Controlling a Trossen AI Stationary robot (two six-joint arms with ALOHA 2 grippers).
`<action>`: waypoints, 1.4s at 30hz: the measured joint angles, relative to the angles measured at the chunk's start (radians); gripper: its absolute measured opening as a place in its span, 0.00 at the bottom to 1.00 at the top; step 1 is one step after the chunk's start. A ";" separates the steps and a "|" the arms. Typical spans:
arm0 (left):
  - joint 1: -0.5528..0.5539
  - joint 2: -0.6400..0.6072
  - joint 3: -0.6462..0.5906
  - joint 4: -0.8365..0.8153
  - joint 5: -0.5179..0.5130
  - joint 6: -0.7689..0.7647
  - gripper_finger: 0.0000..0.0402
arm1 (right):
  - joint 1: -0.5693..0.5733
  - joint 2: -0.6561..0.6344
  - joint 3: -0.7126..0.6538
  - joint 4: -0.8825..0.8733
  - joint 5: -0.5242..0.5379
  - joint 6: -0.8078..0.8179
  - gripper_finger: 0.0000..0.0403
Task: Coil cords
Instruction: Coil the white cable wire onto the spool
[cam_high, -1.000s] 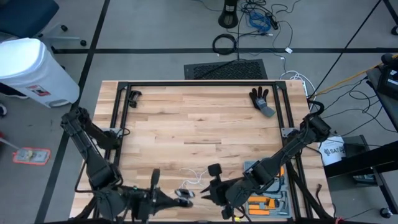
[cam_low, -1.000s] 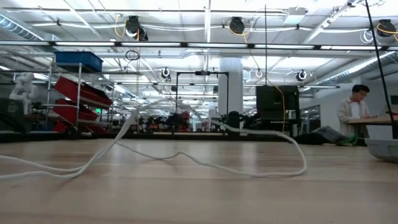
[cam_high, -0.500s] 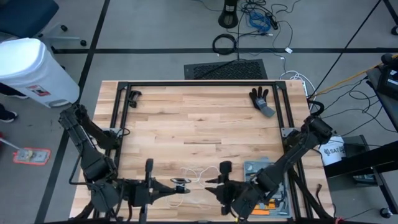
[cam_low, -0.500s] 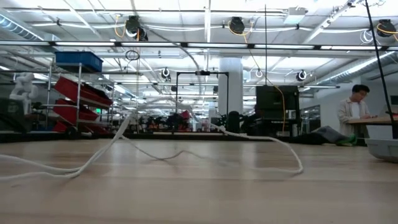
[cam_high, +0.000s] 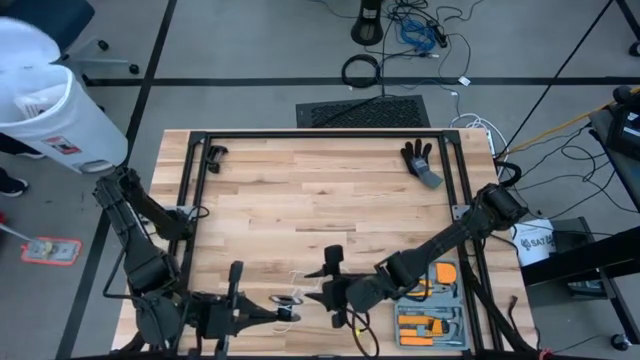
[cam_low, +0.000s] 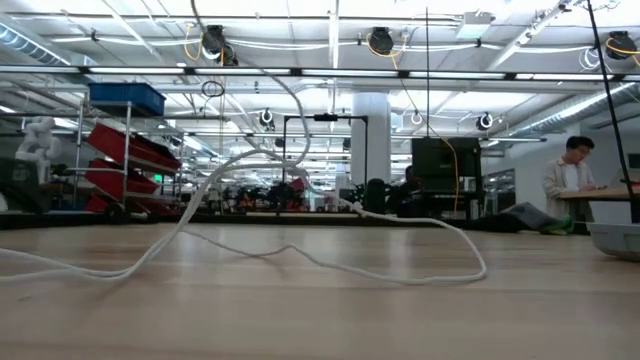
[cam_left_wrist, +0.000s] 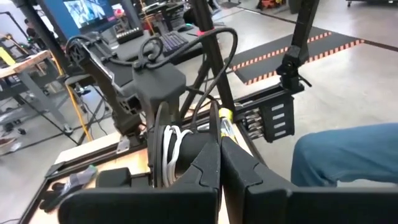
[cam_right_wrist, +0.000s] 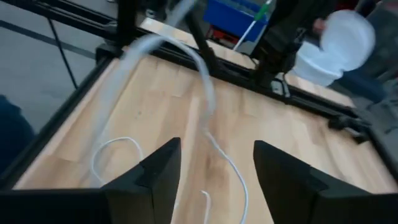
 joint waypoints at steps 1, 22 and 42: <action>-0.004 0.000 0.000 0.001 0.000 0.000 0.00 | -0.004 0.000 0.000 -0.007 -0.009 0.008 0.47; -0.028 0.000 0.000 0.016 0.000 0.007 0.00 | -0.040 0.143 -0.035 0.324 -0.041 -0.064 0.40; -0.029 0.000 0.000 0.015 0.000 0.010 0.00 | -0.053 0.147 -0.034 0.361 -0.098 -0.074 0.02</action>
